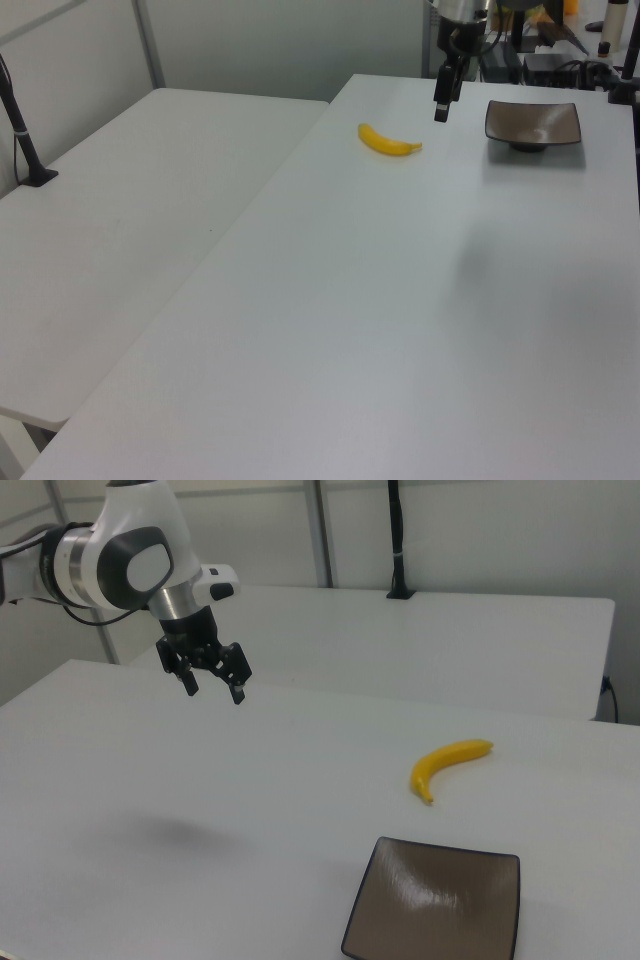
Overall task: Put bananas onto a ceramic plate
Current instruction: 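Move the open gripper over the yellow banana and lower it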
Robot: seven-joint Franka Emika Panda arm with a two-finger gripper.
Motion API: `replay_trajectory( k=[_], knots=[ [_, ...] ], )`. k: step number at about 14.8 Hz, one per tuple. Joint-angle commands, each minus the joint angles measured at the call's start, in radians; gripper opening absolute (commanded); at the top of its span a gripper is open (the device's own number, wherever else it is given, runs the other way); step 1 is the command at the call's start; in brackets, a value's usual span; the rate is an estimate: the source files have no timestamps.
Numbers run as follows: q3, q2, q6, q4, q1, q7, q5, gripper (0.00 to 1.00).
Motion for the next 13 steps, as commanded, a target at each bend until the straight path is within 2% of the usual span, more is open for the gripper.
replay_trajectory(
  k=[1,4,7,8,10,13],
  knots=[
    [0.005,0.047,0.080,0.014,-0.026,0.050,-0.017,1.00],
    [0.003,0.099,0.140,0.037,-0.057,0.071,-0.020,1.00],
    [0.002,0.172,0.273,0.042,-0.089,0.109,-0.054,1.00],
    [-0.006,0.197,0.319,0.054,-0.101,0.134,-0.071,1.00],
    [-0.061,0.263,0.398,0.106,-0.112,0.146,-0.077,1.00],
    [-0.079,0.365,0.458,0.193,-0.166,0.139,-0.080,1.00]
  ],
)
